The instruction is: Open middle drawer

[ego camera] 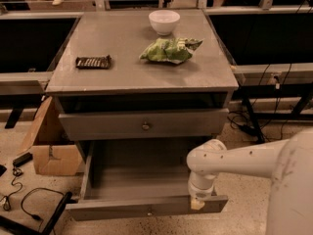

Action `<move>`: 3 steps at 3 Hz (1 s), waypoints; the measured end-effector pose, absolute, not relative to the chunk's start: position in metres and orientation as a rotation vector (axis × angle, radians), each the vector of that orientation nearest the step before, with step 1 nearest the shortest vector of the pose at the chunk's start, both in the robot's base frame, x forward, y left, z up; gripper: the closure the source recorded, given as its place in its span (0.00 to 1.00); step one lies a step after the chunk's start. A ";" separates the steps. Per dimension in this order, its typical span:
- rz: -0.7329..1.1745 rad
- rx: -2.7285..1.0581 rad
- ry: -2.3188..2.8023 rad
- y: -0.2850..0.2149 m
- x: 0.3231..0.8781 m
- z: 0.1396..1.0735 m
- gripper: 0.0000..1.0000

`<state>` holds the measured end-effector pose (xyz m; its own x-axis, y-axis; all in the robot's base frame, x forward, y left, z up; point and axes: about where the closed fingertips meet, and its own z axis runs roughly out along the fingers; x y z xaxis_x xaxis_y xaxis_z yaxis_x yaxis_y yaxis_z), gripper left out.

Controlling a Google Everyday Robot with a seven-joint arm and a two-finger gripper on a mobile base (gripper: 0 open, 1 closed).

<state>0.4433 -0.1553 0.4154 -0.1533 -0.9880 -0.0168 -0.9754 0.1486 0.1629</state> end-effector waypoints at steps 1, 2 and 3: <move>-0.267 1.962 -2.298 -0.160 0.423 0.415 1.00; -0.313 1.969 -2.277 -0.157 0.413 0.419 1.00; -0.314 1.969 -2.276 -0.157 0.419 0.418 1.00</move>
Offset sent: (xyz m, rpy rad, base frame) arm -0.3936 -0.0865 0.0086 0.3786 0.6294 -0.1545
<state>0.4186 -0.1569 0.4181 -0.1493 -0.9876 -0.0479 -0.9637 0.1345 0.2305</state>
